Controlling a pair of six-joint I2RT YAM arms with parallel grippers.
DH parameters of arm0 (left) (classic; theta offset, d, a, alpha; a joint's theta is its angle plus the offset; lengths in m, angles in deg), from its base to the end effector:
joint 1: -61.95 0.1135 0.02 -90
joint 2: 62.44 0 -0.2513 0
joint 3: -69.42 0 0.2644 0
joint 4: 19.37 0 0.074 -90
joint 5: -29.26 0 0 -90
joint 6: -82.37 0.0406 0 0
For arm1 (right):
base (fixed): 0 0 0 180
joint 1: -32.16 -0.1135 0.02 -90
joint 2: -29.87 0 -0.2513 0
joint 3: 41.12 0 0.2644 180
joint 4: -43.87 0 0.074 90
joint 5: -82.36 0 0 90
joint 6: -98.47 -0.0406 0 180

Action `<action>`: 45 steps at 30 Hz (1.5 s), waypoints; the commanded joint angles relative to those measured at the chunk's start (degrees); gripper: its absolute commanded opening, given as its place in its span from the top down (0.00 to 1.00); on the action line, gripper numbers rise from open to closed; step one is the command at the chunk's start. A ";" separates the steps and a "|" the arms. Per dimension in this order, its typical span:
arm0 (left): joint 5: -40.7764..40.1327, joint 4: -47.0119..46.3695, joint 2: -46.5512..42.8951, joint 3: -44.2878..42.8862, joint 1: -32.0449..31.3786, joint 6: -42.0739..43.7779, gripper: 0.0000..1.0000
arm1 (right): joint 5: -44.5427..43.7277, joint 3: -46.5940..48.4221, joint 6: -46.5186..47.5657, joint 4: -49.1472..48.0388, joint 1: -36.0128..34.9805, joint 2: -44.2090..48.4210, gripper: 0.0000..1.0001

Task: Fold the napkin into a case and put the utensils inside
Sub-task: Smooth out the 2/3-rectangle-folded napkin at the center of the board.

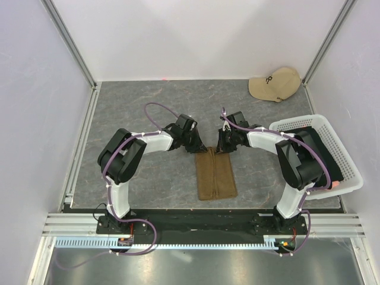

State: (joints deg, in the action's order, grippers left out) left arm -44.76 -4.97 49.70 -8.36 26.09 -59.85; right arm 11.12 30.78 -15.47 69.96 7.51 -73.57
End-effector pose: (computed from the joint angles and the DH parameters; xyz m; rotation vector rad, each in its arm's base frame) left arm 0.3237 -0.2478 0.1121 -0.2383 2.6406 -0.9597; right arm 0.3253 0.1637 0.1246 -0.1445 2.6675 0.7204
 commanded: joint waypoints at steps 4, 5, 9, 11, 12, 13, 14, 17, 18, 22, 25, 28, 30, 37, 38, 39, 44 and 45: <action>-1.49 2.49 -8.59 0.94 -0.44 1.25 0.93 | -4.53 1.95 2.06 8.55 -0.14 8.95 0.86; -1.40 3.28 -10.78 1.38 -0.53 1.69 0.92 | -3.83 1.34 1.89 8.82 -0.66 9.74 0.83; -0.87 3.91 -17.12 7.77 -3.15 1.95 0.90 | -2.25 -2.79 -0.13 8.91 -4.09 15.35 0.70; -0.78 3.91 -19.31 10.86 -4.83 0.73 0.92 | -1.37 -6.04 -1.54 8.30 -5.15 17.30 0.70; -0.17 3.21 -20.98 13.92 -6.75 0.29 0.93 | -0.14 -7.27 -2.07 7.78 -5.85 19.39 0.70; 0.01 2.86 -21.78 15.34 -7.90 -0.33 0.94 | 0.56 -9.89 -3.64 6.38 -6.29 20.37 0.70; 0.09 2.42 -22.39 16.75 -9.04 -1.64 0.95 | 1.35 -11.05 -4.26 5.58 -6.73 21.08 0.70; 0.45 -0.92 -23.63 21.94 -12.83 -4.62 0.96 | -0.03 -14.66 -6.11 4.34 -6.73 23.45 0.73; 0.19 -1.10 -22.76 23.78 -14.49 -5.07 0.96 | -1.78 -15.10 -6.38 5.47 -6.73 23.98 0.74; 0.45 -4.79 -18.11 26.08 -15.65 -5.96 0.96 | -11.35 -14.75 -6.29 10.83 -6.30 27.23 0.71; -1.22 -4.18 -17.65 26.08 -15.65 -4.12 0.96 | -14.63 -14.75 -6.73 15.58 -3.84 29.43 0.64; -2.45 -2.25 -20.72 25.73 -15.82 -2.53 0.95 | -13.67 -16.76 -6.73 17.26 -1.55 31.36 0.55; -3.41 1.34 -24.41 24.50 -16.17 -1.65 0.93 | -11.74 -18.17 -6.90 17.26 -1.64 32.68 0.51; 0.71 -0.30 -24.52 24.93 -17.93 -4.90 0.90 | -7.96 -25.81 -10.15 14.46 -1.64 34.88 0.44; 0.71 -0.92 -23.73 25.81 -18.28 -5.51 0.90 | -6.91 -26.70 -10.59 13.67 -1.81 35.41 0.44; 1.49 -3.89 -21.28 26.60 -18.37 -5.86 0.90 | -6.12 -27.49 -11.29 12.27 -1.90 35.58 0.44; -6.02 -0.16 -20.72 26.79 -19.42 -3.06 0.88 | -6.46 -29.60 -14.20 10.85 -5.67 36.99 0.47; -7.62 1.26 -21.86 26.43 -19.60 -2.27 0.85 | -6.46 -29.95 -14.64 10.41 -6.37 36.99 0.48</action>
State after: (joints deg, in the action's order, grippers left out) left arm -44.06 -7.49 29.57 18.43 7.73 -64.38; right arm 3.73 2.21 -26.84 83.12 3.69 -37.85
